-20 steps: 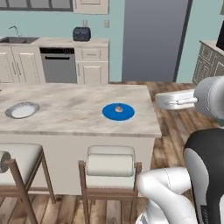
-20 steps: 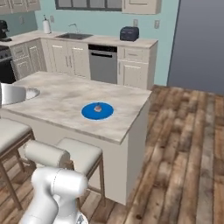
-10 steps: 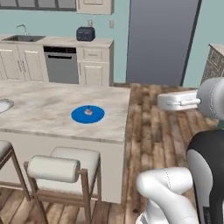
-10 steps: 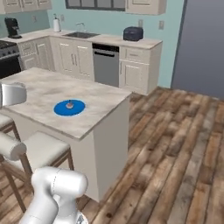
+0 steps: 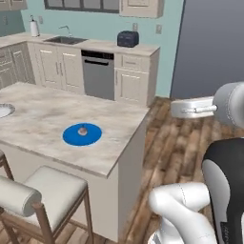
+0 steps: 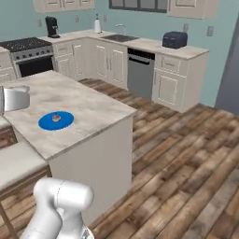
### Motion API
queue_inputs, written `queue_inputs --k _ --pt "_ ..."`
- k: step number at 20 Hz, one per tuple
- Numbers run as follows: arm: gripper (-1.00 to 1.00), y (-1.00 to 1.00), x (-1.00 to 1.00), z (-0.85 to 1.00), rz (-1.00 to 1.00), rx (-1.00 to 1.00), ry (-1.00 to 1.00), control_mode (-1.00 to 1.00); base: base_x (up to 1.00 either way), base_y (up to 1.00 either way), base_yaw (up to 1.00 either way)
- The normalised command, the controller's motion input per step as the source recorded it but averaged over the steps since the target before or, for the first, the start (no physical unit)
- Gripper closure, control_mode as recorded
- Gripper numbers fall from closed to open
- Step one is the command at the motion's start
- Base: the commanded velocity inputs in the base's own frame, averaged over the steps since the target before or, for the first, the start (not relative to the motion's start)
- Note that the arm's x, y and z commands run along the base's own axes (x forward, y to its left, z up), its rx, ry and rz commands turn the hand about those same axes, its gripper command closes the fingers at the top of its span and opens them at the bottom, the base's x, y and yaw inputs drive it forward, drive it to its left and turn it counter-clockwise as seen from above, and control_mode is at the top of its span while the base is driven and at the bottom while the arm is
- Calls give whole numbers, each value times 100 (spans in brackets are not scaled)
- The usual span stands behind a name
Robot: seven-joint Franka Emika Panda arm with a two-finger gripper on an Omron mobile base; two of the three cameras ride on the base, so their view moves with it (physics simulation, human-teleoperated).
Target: Transport the fish and garlic to the fridge. Place the fish on the rack containing meat and place the garlic on the rack containing the vegetable, ensuring meats and vegetables are on different racks.
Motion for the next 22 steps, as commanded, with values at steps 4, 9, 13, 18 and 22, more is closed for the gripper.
queue_inputs --k 4,9,13,18,22 --pt "-100 0 0 0 0 0 0 100 67 -27 47" --pt "-100 0 0 0 0 0 0 100 35 -23 51" --pt "-100 0 0 0 0 0 0 100 -2 -86 60" --pt "-100 0 0 0 0 0 0 100 19 -87 57" --pt "-100 0 0 0 0 0 0 100 61 -30 38"
